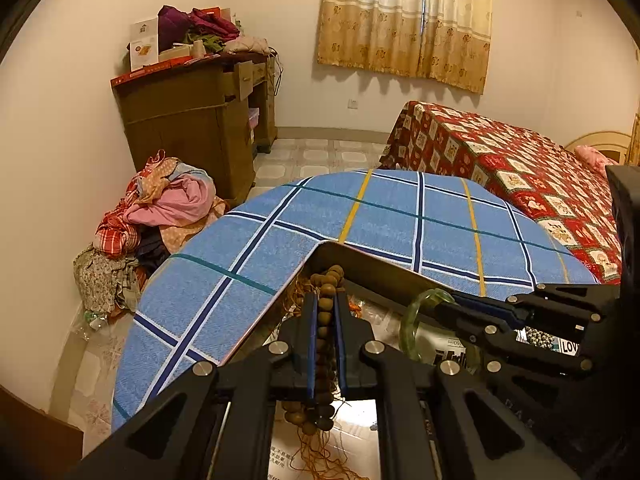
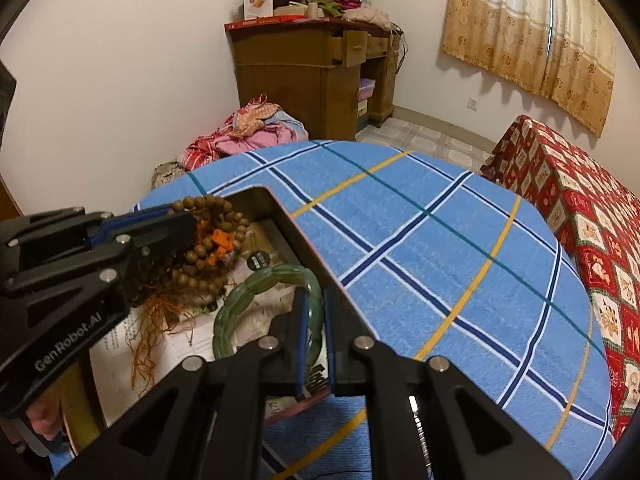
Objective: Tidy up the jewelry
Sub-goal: 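Drop the wooden beads into the tin with the left tool while the right drops the bangle, then move both open tools back to the jewelry pile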
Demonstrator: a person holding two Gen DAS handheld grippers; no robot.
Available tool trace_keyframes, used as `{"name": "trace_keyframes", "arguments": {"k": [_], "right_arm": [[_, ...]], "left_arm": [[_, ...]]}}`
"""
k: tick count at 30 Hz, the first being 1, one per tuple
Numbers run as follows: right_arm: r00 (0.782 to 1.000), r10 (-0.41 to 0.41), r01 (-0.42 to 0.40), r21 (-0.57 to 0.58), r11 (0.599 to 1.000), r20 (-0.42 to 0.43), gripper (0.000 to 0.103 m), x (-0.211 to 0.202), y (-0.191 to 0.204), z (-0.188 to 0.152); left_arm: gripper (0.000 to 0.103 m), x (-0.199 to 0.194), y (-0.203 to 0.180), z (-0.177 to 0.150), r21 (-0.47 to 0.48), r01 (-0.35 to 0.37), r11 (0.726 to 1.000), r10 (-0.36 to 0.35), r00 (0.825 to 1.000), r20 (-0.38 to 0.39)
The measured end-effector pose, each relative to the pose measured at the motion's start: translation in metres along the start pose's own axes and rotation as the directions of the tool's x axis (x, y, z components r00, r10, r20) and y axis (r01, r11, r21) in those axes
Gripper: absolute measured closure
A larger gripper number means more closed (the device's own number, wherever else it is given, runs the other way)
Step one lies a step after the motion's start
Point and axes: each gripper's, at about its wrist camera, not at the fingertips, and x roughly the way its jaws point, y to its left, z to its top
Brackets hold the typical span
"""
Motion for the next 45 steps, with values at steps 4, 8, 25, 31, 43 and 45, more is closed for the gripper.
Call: {"name": "trace_keyframes", "arguments": {"k": [4,8,25,31,43,45], "right_arm": [[1.000,-0.004,0.004,0.003,1.000,-0.003,0.093,0.001,-0.001,-0.001],[1.000,-0.005,0.005,0.004,1.000,-0.008,0.092,0.003,-0.001,-0.001],[0.999,0.023,-0.024,0.029,0.999,0.031,0.066,-0.009,0.001,-0.003],[0.999,0.002,-0.004,0.022,1.000,0.051,0.050,-0.015,0.004,-0.003],[0.998,-0.001,-0.001,0.042,0.999,0.069,0.042,-0.030,-0.002,-0.011],[0.998,-0.005,0.003,0.035,0.999,0.069,0.042,-0.038,-0.005,-0.016]], "left_arm": [[0.096,0.002,-0.001,0.002,0.004,-0.005,1.000,0.005,1.000,-0.009],[0.096,0.004,-0.005,0.002,0.029,-0.012,1.000,0.013,1.000,-0.017],[0.040,-0.005,-0.005,0.003,0.029,-0.050,0.998,0.049,0.998,0.030],[0.040,-0.007,-0.003,0.003,0.007,-0.069,0.998,0.069,0.997,0.032],[0.040,-0.018,-0.004,-0.007,-0.022,-0.067,0.998,0.067,0.998,0.021],[0.040,-0.025,-0.004,-0.010,-0.034,-0.056,0.998,0.057,0.998,0.029]]}}
